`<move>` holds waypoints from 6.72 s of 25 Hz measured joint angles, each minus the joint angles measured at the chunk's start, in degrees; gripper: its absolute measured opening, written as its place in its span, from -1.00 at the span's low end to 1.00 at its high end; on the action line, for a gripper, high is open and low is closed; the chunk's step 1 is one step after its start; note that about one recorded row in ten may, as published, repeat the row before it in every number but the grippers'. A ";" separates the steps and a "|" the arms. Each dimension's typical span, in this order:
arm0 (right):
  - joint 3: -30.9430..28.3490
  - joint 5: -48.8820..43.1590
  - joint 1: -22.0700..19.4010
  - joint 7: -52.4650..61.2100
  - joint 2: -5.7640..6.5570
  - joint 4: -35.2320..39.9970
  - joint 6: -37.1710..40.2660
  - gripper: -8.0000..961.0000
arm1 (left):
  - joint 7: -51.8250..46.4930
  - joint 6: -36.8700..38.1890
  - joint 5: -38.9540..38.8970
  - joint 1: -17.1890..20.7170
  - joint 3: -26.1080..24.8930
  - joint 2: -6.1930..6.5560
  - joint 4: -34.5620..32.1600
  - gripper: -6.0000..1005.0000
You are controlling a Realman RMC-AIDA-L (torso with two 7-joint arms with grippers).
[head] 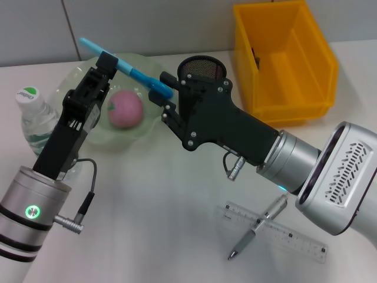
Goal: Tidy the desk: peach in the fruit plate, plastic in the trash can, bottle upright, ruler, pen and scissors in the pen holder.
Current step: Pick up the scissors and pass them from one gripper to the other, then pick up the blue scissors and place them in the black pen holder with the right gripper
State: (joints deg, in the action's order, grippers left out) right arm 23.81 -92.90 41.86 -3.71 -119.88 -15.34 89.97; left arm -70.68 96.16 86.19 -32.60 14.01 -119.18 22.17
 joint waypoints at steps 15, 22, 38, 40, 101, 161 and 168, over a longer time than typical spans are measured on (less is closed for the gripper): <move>0.00 -0.15 0.15 -0.18 0.00 -0.08 -0.06 -0.47 | -1.54 0.21 1.45 0.18 -0.31 0.00 -0.24 -0.48; -0.02 -0.86 0.15 0.35 0.00 -0.25 -0.06 -0.58 | -2.08 -0.03 1.48 0.18 -0.38 0.00 -0.32 -0.47; 0.05 -1.35 -0.27 0.45 -0.02 0.04 0.83 -0.80 | -2.04 0.46 2.94 0.74 -1.30 0.00 -1.03 -0.45; 0.04 -1.24 -0.35 0.46 -0.02 0.05 1.24 -0.80 | -2.10 0.46 2.96 0.96 -1.54 0.00 -1.23 -0.45; 12.10 -9.51 -8.29 93.89 2.93 52.99 -4.02 -0.81 | 5.28 2.80 31.52 3.80 13.63 0.99 -48.10 0.60; 29.35 -63.24 28.81 144.07 6.27 50.38 -17.46 -0.81 | 10.05 -0.90 31.04 5.33 14.77 0.54 -47.51 0.60; 29.36 -63.28 28.59 144.49 6.20 50.71 -17.89 -0.47 | 10.30 -1.05 31.04 5.26 14.73 0.58 -47.40 0.60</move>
State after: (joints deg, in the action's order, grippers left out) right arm 53.18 -156.18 70.45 140.78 -113.68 35.38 72.08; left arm -60.38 95.10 117.24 -27.34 28.74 -118.60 -25.23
